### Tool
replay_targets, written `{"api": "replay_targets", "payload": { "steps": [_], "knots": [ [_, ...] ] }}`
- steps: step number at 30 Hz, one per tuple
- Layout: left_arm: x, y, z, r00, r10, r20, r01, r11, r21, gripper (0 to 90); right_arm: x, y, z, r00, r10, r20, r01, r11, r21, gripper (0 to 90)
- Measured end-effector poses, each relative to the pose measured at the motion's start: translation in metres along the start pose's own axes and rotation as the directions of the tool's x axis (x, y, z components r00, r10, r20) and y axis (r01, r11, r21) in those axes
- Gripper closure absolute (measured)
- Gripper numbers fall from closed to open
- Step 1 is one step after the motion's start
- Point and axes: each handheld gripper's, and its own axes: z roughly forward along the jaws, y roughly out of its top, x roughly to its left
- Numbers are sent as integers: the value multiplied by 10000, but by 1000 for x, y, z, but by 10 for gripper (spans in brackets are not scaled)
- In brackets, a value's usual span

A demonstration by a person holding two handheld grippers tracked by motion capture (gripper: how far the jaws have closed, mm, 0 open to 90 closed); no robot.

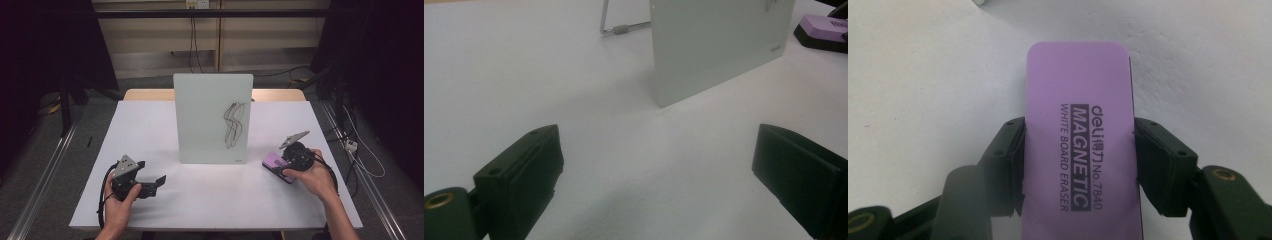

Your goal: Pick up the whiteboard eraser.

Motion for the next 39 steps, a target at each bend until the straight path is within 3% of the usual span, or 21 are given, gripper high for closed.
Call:
{"api": "replay_targets", "payload": {
  "steps": [13,26,39],
  "knots": [
    [0,0,-2,10000,-44,13,45,10000,-73,59,-2,-4,-15,9974,476,542,-417,9935,-1057,422],
    [1,0,-2,10000,-44,15,44,9999,-96,59,1,-6,-21,9920,785,992,-578,9789,-1960,422],
    [0,0,-2,10000,-73,29,73,9999,-116,59,3,-8,-22,9926,847,875,-584,9615,-2686,422]
  ]
}}
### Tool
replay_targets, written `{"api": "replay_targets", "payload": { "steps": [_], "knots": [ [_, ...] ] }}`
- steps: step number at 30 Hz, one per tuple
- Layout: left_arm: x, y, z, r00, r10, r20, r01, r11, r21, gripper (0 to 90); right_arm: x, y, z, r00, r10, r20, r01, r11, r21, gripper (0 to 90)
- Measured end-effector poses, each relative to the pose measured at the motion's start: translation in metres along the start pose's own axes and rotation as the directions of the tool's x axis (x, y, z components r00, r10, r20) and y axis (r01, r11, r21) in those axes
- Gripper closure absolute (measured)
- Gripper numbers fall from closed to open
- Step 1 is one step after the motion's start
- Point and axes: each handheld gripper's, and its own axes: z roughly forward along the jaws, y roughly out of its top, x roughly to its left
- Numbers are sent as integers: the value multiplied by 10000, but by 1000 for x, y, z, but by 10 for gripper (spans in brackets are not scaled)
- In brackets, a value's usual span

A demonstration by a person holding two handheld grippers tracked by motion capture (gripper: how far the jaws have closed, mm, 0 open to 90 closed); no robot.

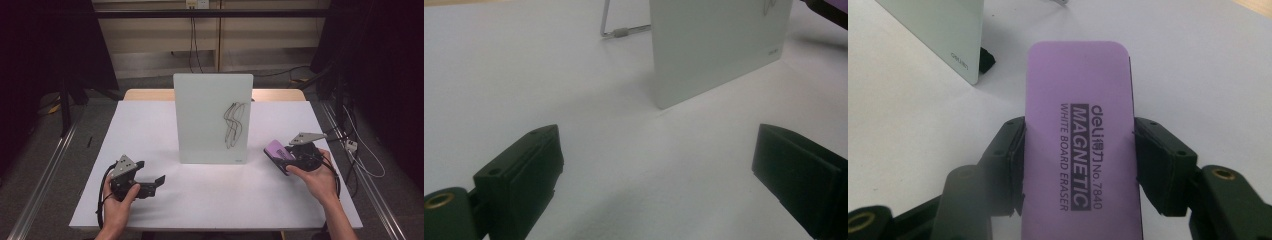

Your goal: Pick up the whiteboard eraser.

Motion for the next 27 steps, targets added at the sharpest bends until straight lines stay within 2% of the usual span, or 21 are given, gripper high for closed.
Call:
{"api": "replay_targets", "payload": {
  "steps": [12,18,23,27],
  "knots": [
    [2,-1,1,10000,-64,-24,65,9999,95,60,1,-1,-2,10000,73,6,-73,9964,-848,422],
    [4,-3,1,9998,-212,-19,212,9997,118,59,1,3,-8,9997,245,16,-240,9870,-1587,422],
    [4,-2,0,9997,-239,-47,239,9997,56,59,4,3,-7,10000,27,-53,-36,9843,-1765,422],
    [3,-1,3,10000,-43,27,42,9999,166,59,8,4,-6,9997,-225,-17,218,9814,-1907,422]
  ]
}}
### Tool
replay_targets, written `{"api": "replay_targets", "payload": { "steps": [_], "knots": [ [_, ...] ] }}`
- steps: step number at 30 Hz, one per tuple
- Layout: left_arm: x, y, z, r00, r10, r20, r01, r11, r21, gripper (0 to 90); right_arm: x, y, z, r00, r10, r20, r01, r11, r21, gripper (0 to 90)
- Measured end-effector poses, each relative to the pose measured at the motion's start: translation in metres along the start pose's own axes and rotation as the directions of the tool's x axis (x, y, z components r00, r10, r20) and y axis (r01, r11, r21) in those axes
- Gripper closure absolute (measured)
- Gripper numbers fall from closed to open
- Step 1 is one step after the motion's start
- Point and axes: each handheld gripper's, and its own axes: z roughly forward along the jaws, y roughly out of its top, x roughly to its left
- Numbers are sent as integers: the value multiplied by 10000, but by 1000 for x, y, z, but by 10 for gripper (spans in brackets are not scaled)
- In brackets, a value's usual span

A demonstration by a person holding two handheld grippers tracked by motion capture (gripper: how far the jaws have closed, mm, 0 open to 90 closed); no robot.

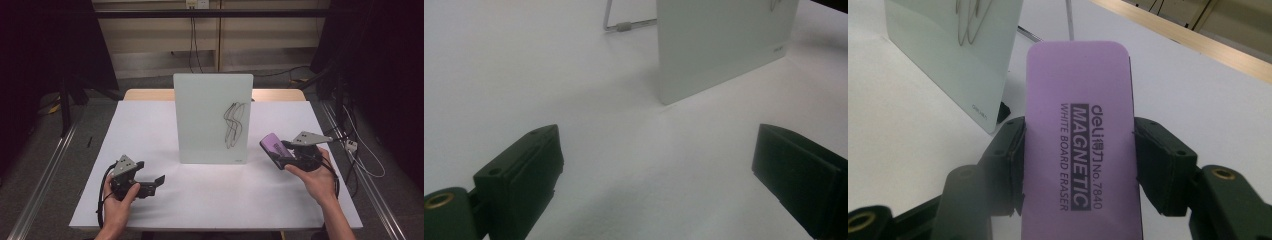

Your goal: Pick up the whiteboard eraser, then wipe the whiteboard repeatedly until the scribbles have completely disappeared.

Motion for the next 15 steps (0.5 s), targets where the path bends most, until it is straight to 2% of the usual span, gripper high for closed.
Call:
{"api": "replay_targets", "payload": {
  "steps": [6,15],
  "knots": [
    [-1,-1,-2,10000,-14,3,14,10000,27,59,4,4,-4,9995,-222,239,230,9992,-342,422],
    [-3,1,0,10000,-16,9,16,9999,-100,59,6,7,-10,9993,-311,185,326,9957,-866,422]
  ]
}}
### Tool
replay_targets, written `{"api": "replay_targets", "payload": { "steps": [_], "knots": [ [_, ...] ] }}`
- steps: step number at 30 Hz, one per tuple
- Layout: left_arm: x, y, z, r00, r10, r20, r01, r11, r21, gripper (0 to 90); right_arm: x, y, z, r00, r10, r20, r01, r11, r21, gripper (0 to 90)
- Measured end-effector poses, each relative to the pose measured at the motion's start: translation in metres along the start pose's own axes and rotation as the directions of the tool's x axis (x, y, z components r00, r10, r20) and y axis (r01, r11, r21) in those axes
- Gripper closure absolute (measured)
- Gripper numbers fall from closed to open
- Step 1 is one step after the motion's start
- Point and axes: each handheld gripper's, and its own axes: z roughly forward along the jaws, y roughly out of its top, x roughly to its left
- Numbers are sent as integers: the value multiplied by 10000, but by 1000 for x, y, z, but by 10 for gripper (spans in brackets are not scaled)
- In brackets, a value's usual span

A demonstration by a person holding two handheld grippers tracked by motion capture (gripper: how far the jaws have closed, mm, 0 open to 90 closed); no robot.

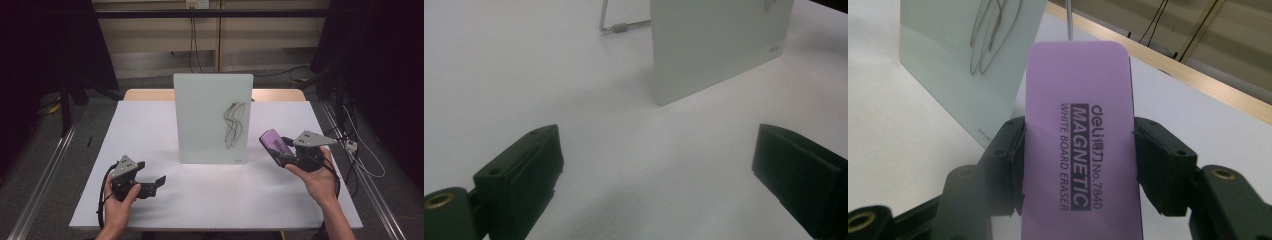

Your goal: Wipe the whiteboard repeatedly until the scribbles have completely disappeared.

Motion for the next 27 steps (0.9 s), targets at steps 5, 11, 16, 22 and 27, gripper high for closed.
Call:
{"api": "replay_targets", "payload": {
  "steps": [5,11,16,22,27],
  "knots": [
    [4,-3,1,9999,-76,79,74,9998,204,59,3,4,1,9999,54,-139,-56,9998,-170,422],
    [4,-2,-3,9998,-186,1,186,9998,13,59,10,11,0,9997,-168,-161,160,9988,-464,422],
    [0,0,-1,9999,104,47,-105,9999,126,59,17,16,-4,9983,-546,-181,532,9961,-706,422],
    [0,0,1,9999,123,48,-124,9998,165,59,23,25,-8,9968,-799,-95,785,9914,-1051,422],
    [1,0,0,9999,66,-139,-65,9999,92,55,27,34,-4,9962,-844,-218,808,9881,-1309,422]
  ]
}}
